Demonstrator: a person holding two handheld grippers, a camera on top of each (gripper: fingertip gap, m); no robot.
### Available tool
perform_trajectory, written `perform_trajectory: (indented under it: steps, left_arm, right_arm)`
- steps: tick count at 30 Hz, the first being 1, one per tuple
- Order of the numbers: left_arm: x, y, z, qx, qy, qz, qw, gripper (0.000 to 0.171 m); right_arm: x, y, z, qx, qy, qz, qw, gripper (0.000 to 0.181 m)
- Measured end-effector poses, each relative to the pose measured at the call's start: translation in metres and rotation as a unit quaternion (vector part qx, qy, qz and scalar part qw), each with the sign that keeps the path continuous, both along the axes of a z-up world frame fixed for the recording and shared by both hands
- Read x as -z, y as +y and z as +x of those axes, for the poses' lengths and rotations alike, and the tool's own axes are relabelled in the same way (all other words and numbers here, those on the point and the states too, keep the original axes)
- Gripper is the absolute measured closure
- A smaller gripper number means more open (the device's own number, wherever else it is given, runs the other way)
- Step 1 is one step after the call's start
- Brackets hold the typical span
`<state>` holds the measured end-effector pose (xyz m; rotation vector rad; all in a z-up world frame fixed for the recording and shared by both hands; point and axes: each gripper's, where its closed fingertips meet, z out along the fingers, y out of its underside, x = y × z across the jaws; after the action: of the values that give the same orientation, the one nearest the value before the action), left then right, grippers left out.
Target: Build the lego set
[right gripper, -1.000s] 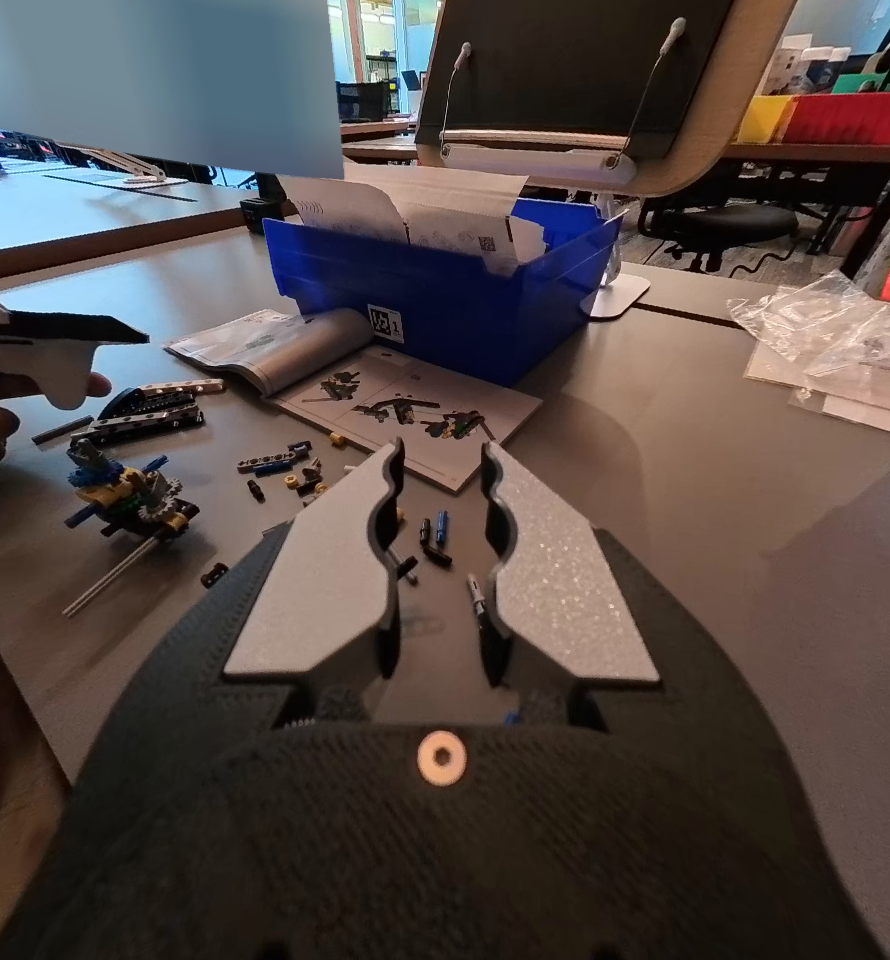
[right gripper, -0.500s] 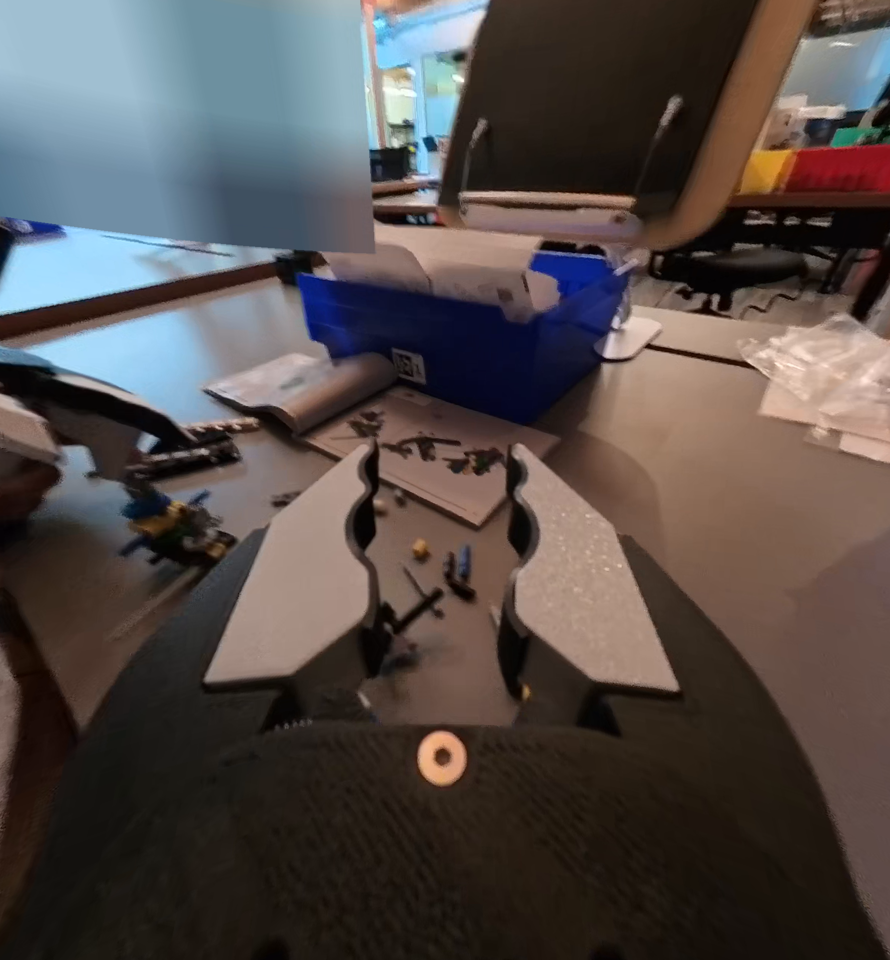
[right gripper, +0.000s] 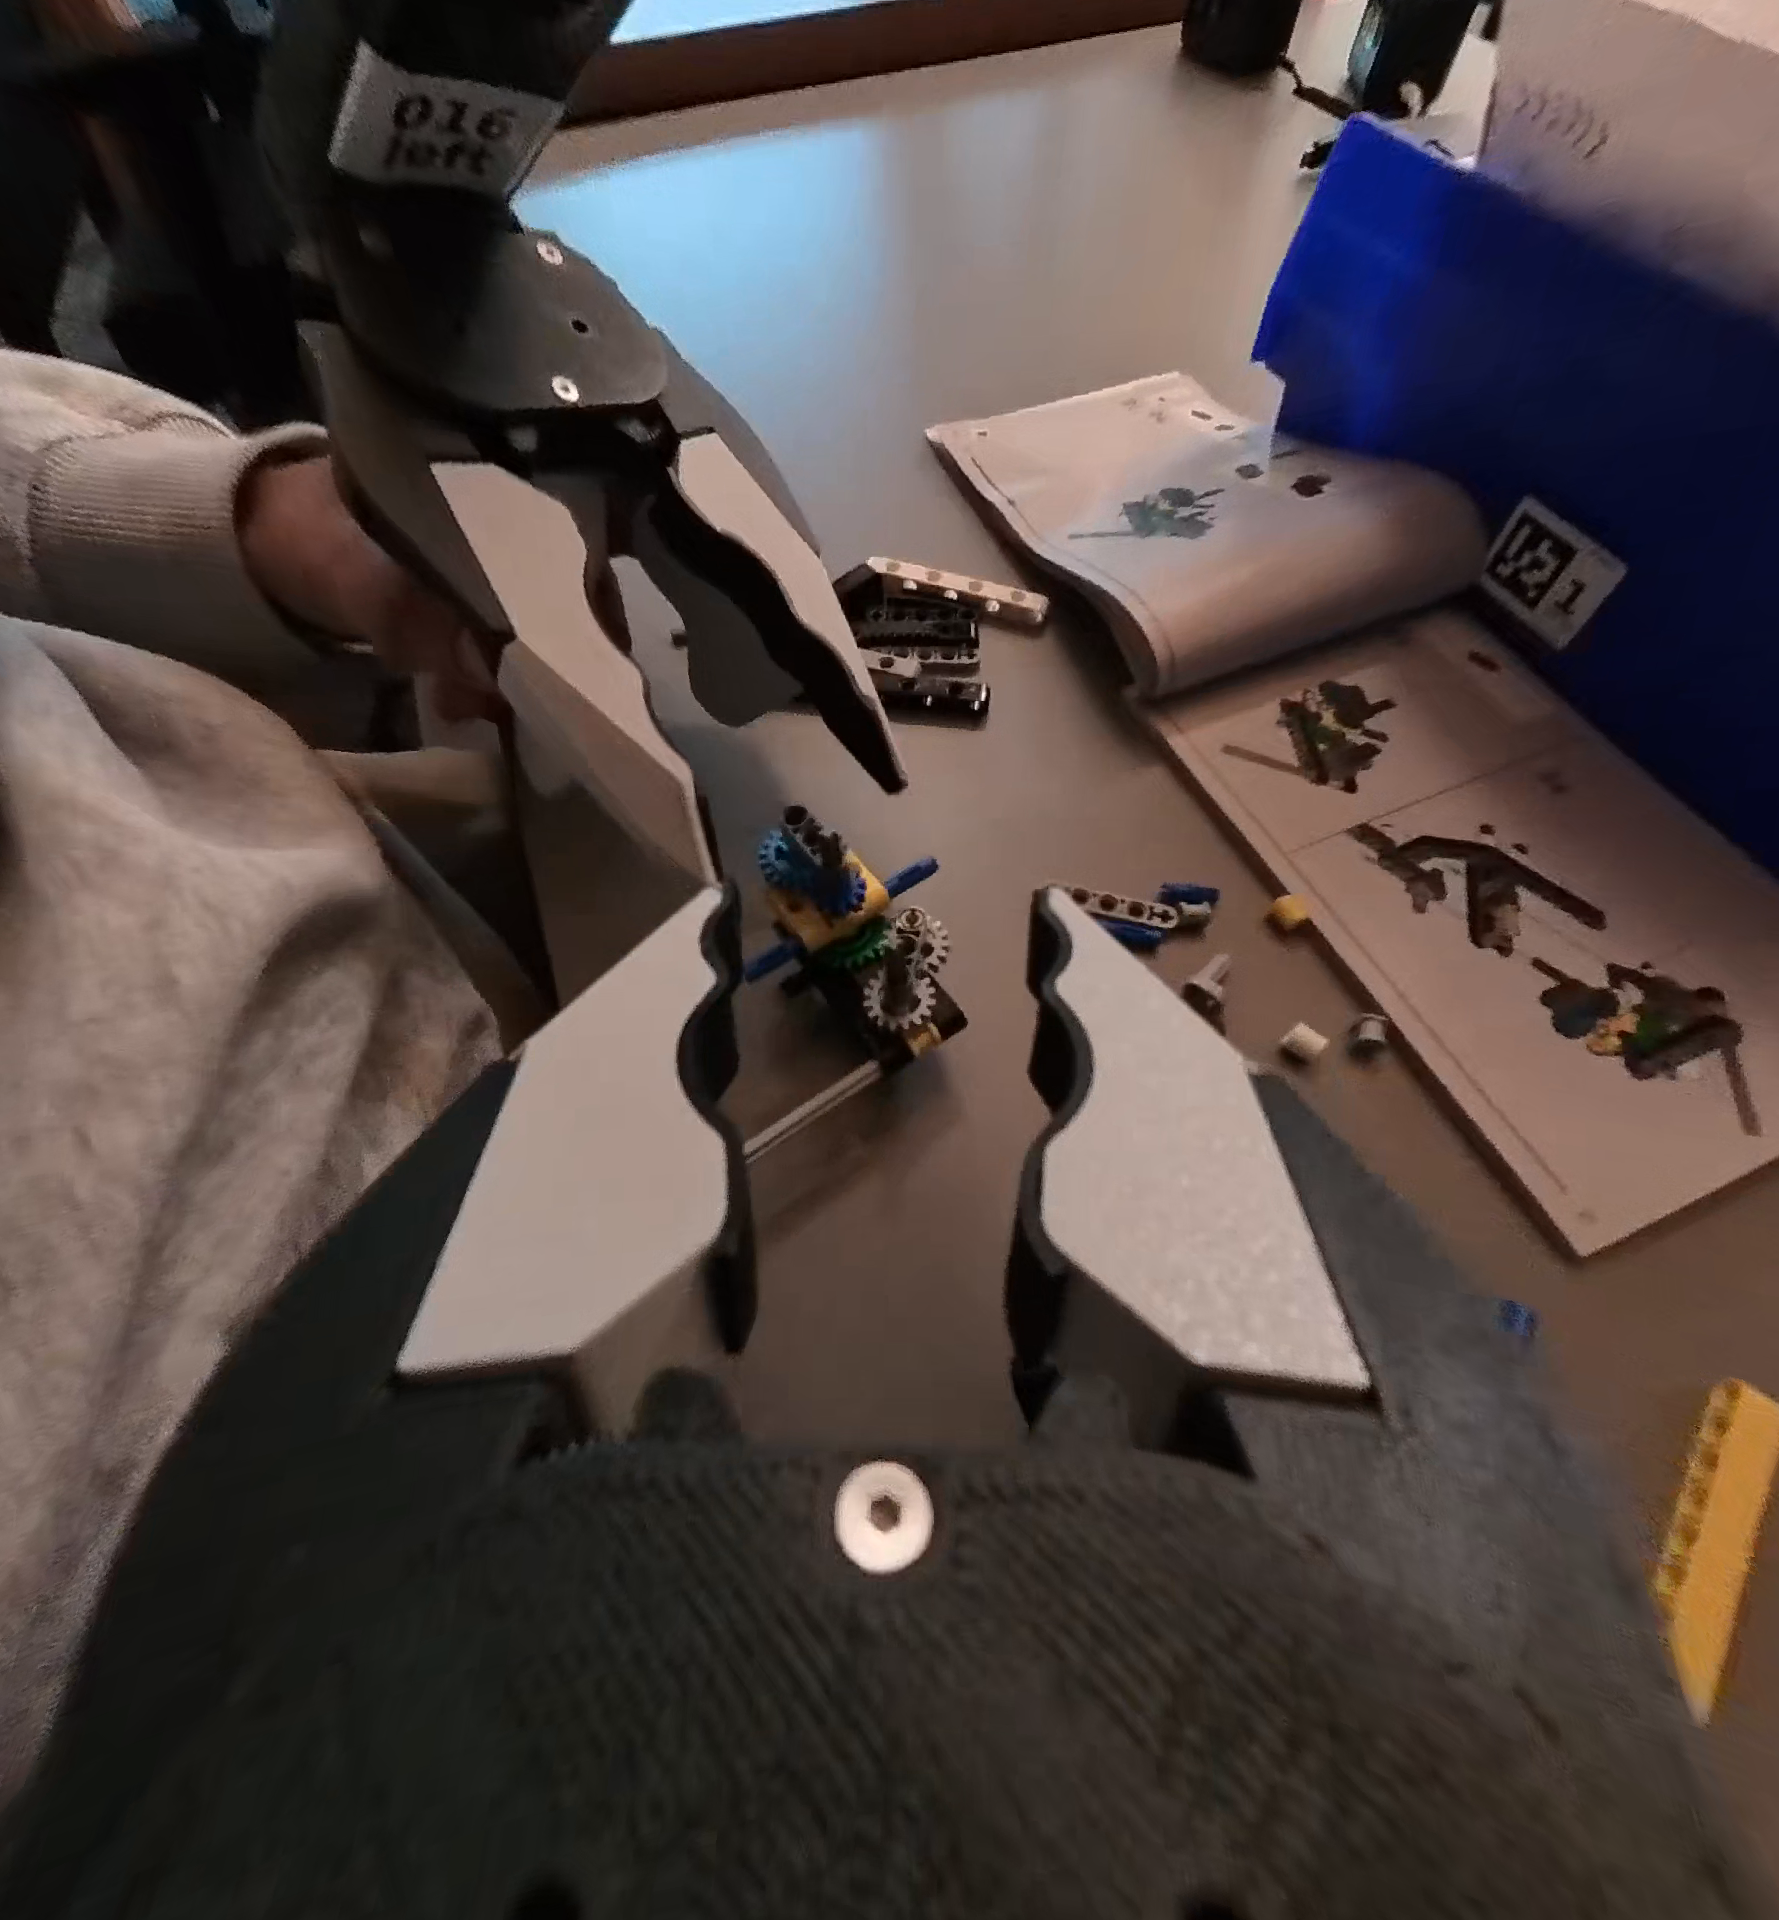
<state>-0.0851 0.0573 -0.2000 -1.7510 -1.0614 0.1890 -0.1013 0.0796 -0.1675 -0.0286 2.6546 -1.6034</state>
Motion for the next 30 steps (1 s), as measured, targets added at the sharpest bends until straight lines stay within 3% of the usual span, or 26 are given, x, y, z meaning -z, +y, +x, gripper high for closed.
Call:
perform_trajectory:
  steps: [10, 21, 30]
  left_arm:
    - [0.003, 0.007, 0.002, 0.016, 0.015, -0.033, 0.999, 0.127]
    - [0.007, 0.009, 0.0, 0.014, 0.005, -0.041, 0.999, 0.129]
    - [0.006, 0.006, -0.002, 0.005, -0.004, -0.025, 1.0, 0.128]
  right_arm:
    - [0.013, 0.001, -0.003, 0.015, -0.035, 0.03, 0.999, 0.159]
    - [0.028, -0.004, 0.003, 0.014, -0.016, 0.056, 0.998, 0.165]
    - [0.022, -0.005, 0.001, 0.022, -0.029, 0.037, 0.999, 0.167]
